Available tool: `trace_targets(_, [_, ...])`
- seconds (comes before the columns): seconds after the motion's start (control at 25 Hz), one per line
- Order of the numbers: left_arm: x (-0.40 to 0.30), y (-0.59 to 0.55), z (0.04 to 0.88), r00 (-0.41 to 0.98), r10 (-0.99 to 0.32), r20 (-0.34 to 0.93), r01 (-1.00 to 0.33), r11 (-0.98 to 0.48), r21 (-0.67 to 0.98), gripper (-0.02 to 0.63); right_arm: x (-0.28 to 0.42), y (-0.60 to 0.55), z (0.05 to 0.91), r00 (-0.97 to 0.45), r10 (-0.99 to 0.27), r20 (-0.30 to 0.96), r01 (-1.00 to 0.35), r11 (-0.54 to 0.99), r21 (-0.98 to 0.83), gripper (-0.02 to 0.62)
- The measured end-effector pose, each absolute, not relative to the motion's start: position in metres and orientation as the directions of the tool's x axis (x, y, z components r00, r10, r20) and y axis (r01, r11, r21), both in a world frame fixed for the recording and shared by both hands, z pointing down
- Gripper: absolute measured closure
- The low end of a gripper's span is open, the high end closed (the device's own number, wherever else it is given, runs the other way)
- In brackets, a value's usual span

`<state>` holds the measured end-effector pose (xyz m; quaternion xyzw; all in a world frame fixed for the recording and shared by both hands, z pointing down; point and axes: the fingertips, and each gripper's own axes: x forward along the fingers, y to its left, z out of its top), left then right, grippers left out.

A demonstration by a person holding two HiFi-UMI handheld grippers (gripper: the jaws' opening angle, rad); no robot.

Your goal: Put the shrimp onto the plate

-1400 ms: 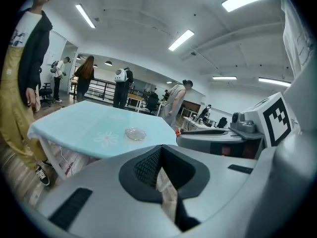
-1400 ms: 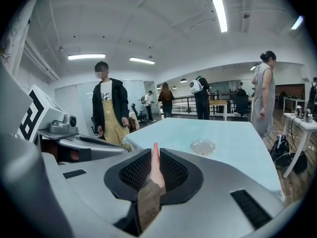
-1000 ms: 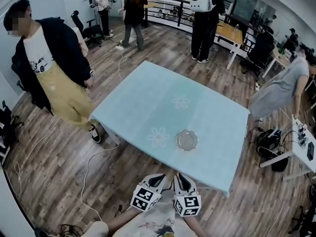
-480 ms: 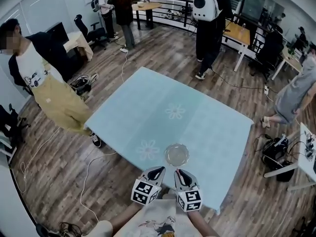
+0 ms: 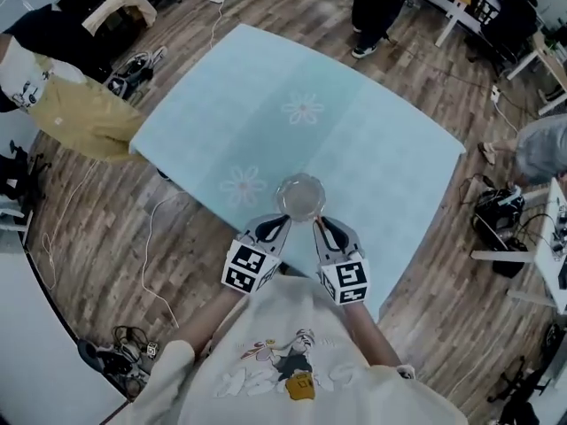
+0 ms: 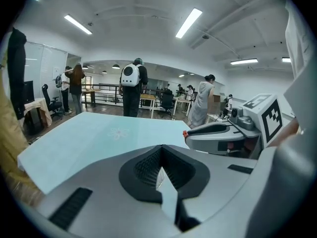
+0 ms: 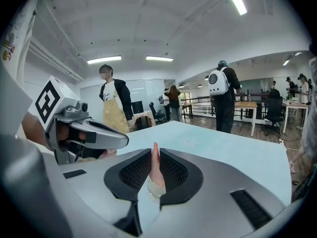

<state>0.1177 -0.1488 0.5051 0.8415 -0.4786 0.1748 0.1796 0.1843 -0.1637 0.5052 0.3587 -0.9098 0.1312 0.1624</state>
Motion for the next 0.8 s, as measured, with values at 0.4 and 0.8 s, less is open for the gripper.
trace_targets(0.4, [0.141,-0.171,0.541,0.485,-0.715,0.504,-0.867,-0.468,0.171,0.598,0.188,-0.177,0.549,-0.687,-0.558,0.465,-0.692,0.697,-0.188,0.525])
trace_targets(0.8, [0.132,-0.175,0.583,0.485,-0.675,0.556,-0.870,-0.439,0.226,0.598,0.167,-0.194,0.594,-0.656,-0.512,0.554,-0.702,0.683,-0.200,0.525])
